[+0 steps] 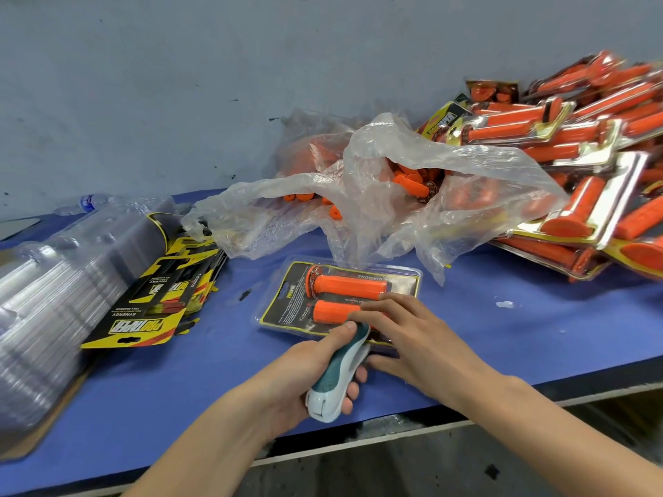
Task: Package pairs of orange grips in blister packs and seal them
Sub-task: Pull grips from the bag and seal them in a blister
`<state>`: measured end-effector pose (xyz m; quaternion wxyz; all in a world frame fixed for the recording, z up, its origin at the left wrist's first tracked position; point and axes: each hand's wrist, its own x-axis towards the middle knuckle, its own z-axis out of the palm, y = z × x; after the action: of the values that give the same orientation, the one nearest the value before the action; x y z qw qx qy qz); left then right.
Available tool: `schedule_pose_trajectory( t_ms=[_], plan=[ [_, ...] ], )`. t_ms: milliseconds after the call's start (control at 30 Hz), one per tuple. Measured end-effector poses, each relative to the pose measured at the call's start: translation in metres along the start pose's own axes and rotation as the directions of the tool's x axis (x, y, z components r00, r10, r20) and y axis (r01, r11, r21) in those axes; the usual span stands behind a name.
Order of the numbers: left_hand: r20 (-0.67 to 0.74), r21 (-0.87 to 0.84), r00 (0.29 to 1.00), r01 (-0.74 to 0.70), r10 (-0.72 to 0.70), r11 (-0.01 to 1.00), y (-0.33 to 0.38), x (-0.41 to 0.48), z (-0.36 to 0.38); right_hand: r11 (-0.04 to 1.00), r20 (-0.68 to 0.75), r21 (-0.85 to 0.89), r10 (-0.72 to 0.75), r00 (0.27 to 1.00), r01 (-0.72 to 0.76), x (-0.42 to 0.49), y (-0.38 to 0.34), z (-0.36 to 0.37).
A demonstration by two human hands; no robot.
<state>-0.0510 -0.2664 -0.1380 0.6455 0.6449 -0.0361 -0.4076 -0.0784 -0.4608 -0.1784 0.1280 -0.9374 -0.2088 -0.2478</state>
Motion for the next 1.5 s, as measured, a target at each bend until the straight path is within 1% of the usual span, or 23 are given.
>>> schedule_pose_trajectory(
  t_ms=[100, 233, 333, 433, 500, 533, 600, 633, 700, 767, 833, 933, 1000, 1067, 1100, 1133, 1200, 1233, 1267, 1333, 1400, 1433, 1500],
  plan=[
    [-0.017, 0.002, 1.0, 0.006, -0.005, 1.0, 0.001, 0.001, 0.001, 1.0, -0.065, -0.026, -0.007, 0.998, 0.005, 0.001, 0.0, 0.002],
    [-0.025, 0.0, 1.0, 0.013, -0.013, 1.0, 0.002, 0.002, 0.003, 1.0, -0.103, -0.003, -0.029, 0.994, 0.029, 0.001, 0.0, 0.003],
    [-0.018, -0.014, 1.0, 0.02, -0.02, 1.0, 0.003, 0.001, 0.004, 1.0, -0.104, -0.019, -0.017, 0.994, 0.015, 0.001, 0.0, 0.002],
    [0.034, -0.025, 0.998, 0.057, -0.057, 0.998, 0.006, -0.003, -0.002, 0.997, -0.075, -0.072, -0.014, 0.997, 0.008, 0.0, -0.001, 0.001],
    [0.049, 0.072, 0.995, 0.083, -0.086, 0.994, 0.011, -0.008, -0.015, 0.994, -0.081, -0.109, 0.002, 0.997, -0.011, -0.001, -0.001, 0.0],
    [0.027, 0.145, 0.995, 0.091, -0.095, 0.985, 0.013, -0.012, -0.024, 0.993, -0.085, -0.118, 0.016, 0.996, -0.026, -0.001, -0.002, 0.0],
    [-0.083, 0.293, 0.993, 0.104, -0.083, 0.95, 0.02, -0.02, -0.046, 0.992, -0.093, -0.125, 0.021, 0.995, -0.032, -0.001, -0.001, -0.001],
    [-0.16, 0.37, 0.985, 0.114, -0.058, 0.922, 0.023, -0.024, -0.058, 0.992, -0.092, -0.121, 0.013, 0.996, -0.024, -0.002, 0.0, -0.001],
    [-0.321, 0.531, 0.947, 0.162, 0.021, 0.832, 0.026, -0.031, -0.082, 0.995, -0.085, -0.1, -0.018, 0.996, 0.009, -0.003, 0.002, -0.002],
    [-0.452, 0.626, 0.881, 0.2, 0.141, 0.754, 0.025, -0.032, -0.106, 0.993, -0.098, -0.106, -0.057, 0.994, 0.046, -0.004, 0.002, -0.001],
    [-0.546, 0.7, 0.793, 0.254, 0.27, 0.668, 0.022, -0.03, -0.123, 0.991, -0.11, -0.122, -0.071, 0.991, 0.057, -0.005, 0.0, 0.0],
    [-0.601, 0.793, 0.659, 0.42, 0.452, 0.442, 0.013, -0.026, -0.133, 0.99, -0.117, -0.136, -0.064, 0.991, 0.048, -0.003, -0.003, -0.001],
    [-0.587, 0.807, 0.609, 0.493, 0.533, 0.326, 0.008, -0.025, -0.13, 0.99, -0.112, -0.136, -0.058, 0.992, 0.043, -0.003, -0.004, -0.001],
    [-0.494, 0.837, 0.561, 0.513, 0.664, 0.188, 0.005, -0.022, -0.122, 0.992, -0.101, -0.118, -0.049, 0.994, 0.037, -0.003, -0.004, -0.002],
    [-0.396, 0.88, 0.54, 0.456, 0.742, 0.137, 0.006, -0.021, -0.115, 0.995, -0.087, -0.099, -0.041, 0.995, 0.033, -0.003, -0.003, -0.002],
    [-0.26, 0.938, 0.538, 0.339, 0.802, 0.076, 0.007, -0.019, -0.106, 0.997, -0.072, -0.073, -0.032, 0.997, 0.027, -0.003, -0.003, -0.003],
    [0.073, 0.99, 0.546, 0.058, 0.835, -0.125, 0.006, -0.012, -0.086, 1.0, -0.055, -0.012, -0.008, 0.998, 0.007, -0.004, -0.001, -0.004],
    [0.209, 0.974, 0.519, -0.035, 0.829, -0.224, 0.003, -0.007, -0.075, 1.0, -0.053, 0.019, 0.006, 0.999, -0.005, -0.004, -0.002, -0.005],
    [0.309, 0.948, 0.493, -0.092, 0.814, -0.305, -0.001, -0.001, -0.064, 0.999, -0.05, 0.043, 0.018, 0.999, -0.015, -0.004, -0.002, -0.005],
    [0.448, 0.888, 0.462, -0.135, 0.765, -0.439, -0.009, 0.012, -0.046, 0.997, -0.038, 0.069, 0.02, 0.999, -0.018, -0.004, -0.005, -0.007],
    [0.548, 0.825, 0.42, -0.133, 0.723, -0.549, -0.015, 0.022, -0.037, 0.998, -0.031, 0.057, -0.013, 0.999, 0.015, -0.005, -0.006, -0.008],
    [0.577, 0.805, 0.399, -0.128, 0.713, -0.58, -0.015, 0.024, -0.037, 0.998, -0.029, 0.04, -0.037, 0.999, 0.038, -0.006, -0.006, -0.009],
    [0.606, 0.784, 0.357, -0.12, 0.711, -0.609, -0.013, 0.026, -0.045, 0.998, -0.007, 0.028, -0.055, 0.998, 0.056, -0.007, -0.001, -0.013]
  ],
)
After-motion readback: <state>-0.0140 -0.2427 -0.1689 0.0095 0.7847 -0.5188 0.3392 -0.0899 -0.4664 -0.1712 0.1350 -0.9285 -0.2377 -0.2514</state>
